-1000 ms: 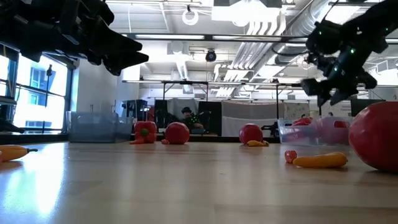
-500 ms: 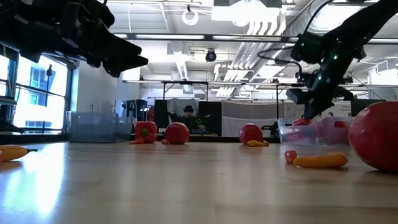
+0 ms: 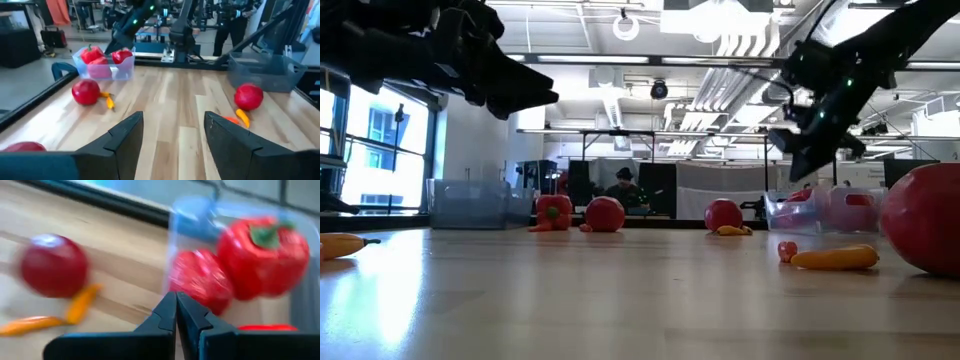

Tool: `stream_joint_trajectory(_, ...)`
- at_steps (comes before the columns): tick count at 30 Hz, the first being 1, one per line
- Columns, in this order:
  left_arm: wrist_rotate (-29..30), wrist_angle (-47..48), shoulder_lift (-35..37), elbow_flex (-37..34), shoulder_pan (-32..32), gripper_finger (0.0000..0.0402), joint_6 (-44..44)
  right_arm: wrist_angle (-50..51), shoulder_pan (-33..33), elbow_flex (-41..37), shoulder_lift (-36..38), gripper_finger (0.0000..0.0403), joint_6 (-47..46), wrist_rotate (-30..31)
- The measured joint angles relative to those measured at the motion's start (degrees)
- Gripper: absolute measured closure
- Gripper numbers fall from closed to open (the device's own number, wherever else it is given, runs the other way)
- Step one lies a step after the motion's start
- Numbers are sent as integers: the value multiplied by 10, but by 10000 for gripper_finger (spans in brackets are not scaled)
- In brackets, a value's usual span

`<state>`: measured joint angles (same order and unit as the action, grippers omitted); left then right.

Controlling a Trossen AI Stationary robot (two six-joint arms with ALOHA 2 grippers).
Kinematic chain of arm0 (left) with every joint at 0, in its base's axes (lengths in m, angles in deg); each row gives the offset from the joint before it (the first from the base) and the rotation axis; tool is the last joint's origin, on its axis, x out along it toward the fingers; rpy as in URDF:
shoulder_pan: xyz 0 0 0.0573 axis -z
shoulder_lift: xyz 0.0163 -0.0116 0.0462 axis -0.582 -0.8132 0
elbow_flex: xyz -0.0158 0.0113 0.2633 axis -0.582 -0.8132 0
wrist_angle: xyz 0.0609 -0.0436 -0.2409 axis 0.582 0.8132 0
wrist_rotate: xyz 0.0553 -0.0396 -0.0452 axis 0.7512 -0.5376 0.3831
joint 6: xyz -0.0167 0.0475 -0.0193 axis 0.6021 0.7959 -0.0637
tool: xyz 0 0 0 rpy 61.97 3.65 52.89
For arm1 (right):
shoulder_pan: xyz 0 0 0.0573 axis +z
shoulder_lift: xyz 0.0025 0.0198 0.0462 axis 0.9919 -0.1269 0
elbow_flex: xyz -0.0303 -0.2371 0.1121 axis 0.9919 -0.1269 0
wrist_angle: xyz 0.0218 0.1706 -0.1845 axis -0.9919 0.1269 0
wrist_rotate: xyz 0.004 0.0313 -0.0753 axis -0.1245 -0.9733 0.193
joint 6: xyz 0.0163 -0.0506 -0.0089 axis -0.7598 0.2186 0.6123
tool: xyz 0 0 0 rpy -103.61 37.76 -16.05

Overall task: Sort produce into baskets
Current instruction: Adjust the red bell pepper in the transparent bin, then put the red bell pepper into the transparent bin

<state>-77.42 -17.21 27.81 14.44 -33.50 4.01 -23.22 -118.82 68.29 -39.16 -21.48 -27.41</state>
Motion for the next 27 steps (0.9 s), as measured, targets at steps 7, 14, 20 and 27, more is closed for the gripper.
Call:
stream_joint_trajectory(7, 0, 228, 33, 91, -37, 283, 15, -58, 108, -33, 48, 402, -10, 56)
stream_joint_trajectory(14, 12, 456, -10, 188, -71, 378, 107, -158, 216, -70, 42, 403, -19, 107)
stream_joint_trajectory(20, 156, 488, -89, 225, -61, 379, 208, -192, 275, -71, 42, 403, -4, 155)
stream_joint_trajectory(27, 272, 483, -188, 228, -61, 312, 296, -192, 305, -71, 42, 403, 0, 183)
